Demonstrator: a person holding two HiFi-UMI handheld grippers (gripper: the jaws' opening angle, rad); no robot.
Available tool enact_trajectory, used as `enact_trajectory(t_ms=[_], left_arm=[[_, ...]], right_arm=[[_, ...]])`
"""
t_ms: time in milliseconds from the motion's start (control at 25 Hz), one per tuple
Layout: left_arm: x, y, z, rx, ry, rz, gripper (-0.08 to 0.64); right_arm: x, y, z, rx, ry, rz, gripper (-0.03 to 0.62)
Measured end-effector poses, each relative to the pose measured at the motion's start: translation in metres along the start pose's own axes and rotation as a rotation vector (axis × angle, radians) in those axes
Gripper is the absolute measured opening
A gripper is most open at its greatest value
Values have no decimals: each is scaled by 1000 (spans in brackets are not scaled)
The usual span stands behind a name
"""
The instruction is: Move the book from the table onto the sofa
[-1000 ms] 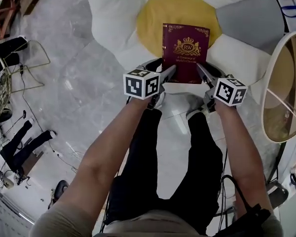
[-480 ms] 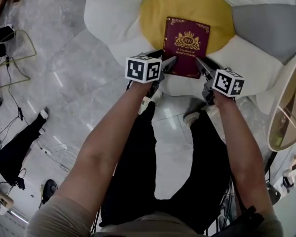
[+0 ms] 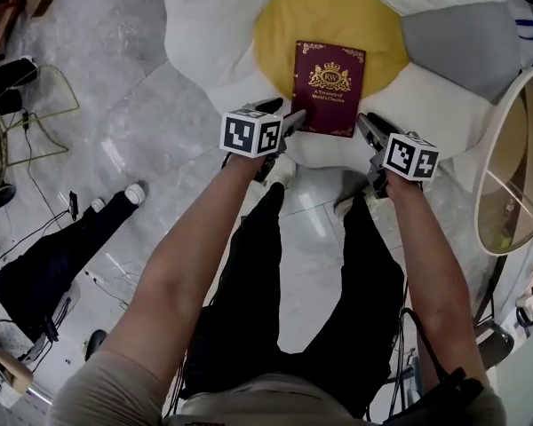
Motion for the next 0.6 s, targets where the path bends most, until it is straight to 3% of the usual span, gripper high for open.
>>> enact_trajectory(t_ms=[200,280,480,600], left_arm=[[44,0,-68,-17,27,30,258],[68,-3,-100,-20,53,43,249],[121,-26,-177,16,86,120,100],[159,-21,-236,19,128,138,30]], right_arm=[[-50,10,-64,-31,32,-69,33],[-78,9,-89,-51,19,-110,24],[-157,-22,-150,-6,-41,-185,14],[-213,-26,-199,7,-77,-244,14]])
Point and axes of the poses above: the fingertips, and each gripper's own axes: z forward along the fingers, x to its right, y out of its underside, the point moved 8 cm from there along -z, backward along the fingers, and after that the axes turned 9 degrees about -y, right-handed, at the moved point
